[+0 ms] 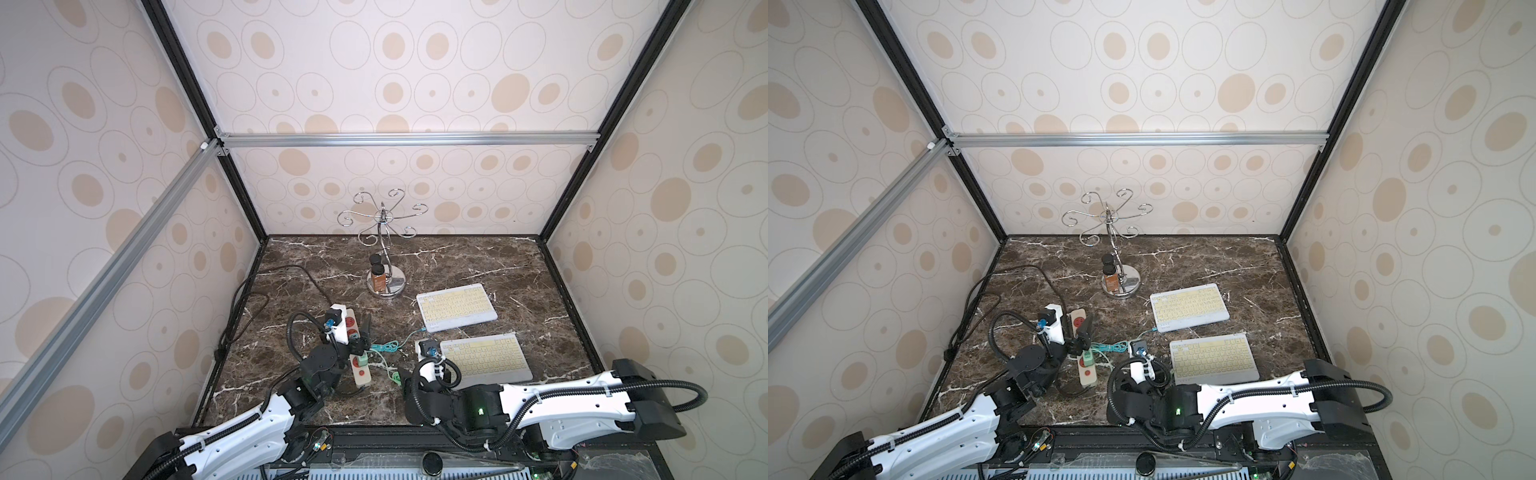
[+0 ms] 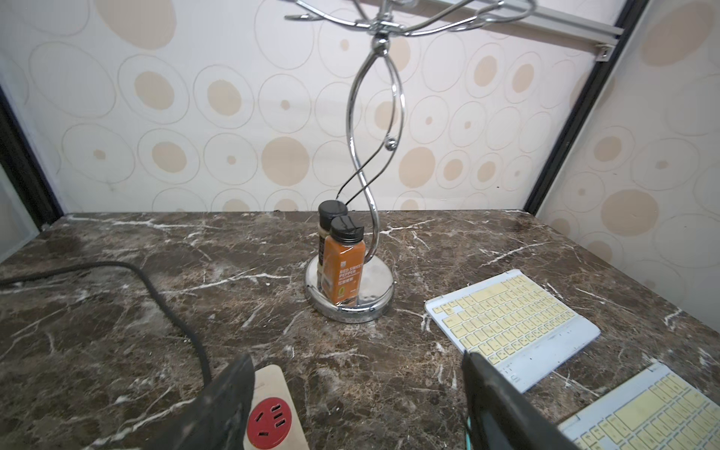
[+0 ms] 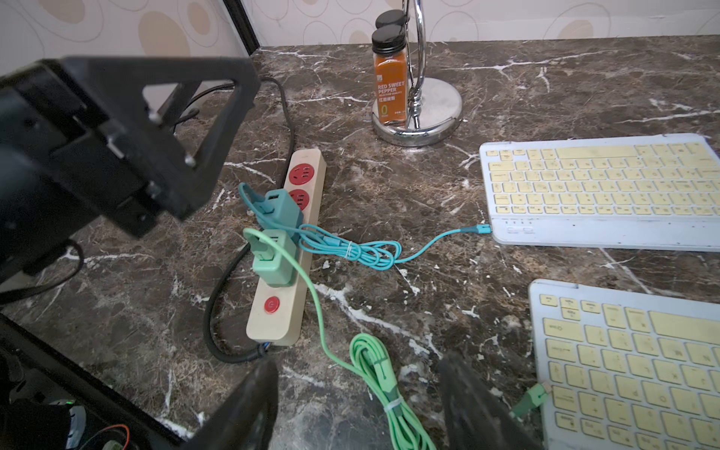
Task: Unplug the wireless keyboard
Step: Place the power cord at the center of the board.
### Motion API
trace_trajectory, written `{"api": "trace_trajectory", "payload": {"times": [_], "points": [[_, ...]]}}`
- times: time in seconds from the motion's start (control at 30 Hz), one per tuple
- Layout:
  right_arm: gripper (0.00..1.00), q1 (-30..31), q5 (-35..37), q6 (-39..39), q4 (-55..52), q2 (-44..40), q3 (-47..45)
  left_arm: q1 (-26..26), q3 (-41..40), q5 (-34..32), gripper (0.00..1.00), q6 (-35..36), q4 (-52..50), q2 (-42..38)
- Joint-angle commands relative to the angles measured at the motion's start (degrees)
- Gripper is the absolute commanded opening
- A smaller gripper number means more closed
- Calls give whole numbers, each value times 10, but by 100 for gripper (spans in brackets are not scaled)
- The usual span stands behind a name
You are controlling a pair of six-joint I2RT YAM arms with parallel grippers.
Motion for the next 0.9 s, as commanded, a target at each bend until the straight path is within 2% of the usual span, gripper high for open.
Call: {"api": "trace_trajectory", "payload": {"times": [0.0, 0.27, 0.47, 0.63, 0.8, 0.87], "points": [[65, 10, 19, -6, 30, 34, 2, 37, 3, 38, 83, -52, -20, 7], [57, 32, 6, -13, 54, 89, 29, 138, -16, 124, 83, -118, -16, 13], [47, 62, 22, 19, 84, 157, 54, 220, -19, 240, 82, -173, 25, 93], [47, 67, -3, -8, 157, 214, 74, 252, -6, 321, 69, -201, 56, 166], [49, 57, -14, -36, 163, 258, 118, 291, -12, 393, 56, -247, 104, 223], [49, 33, -46, -35, 146, 276, 141, 311, -15, 424, 49, -265, 126, 245]]}}
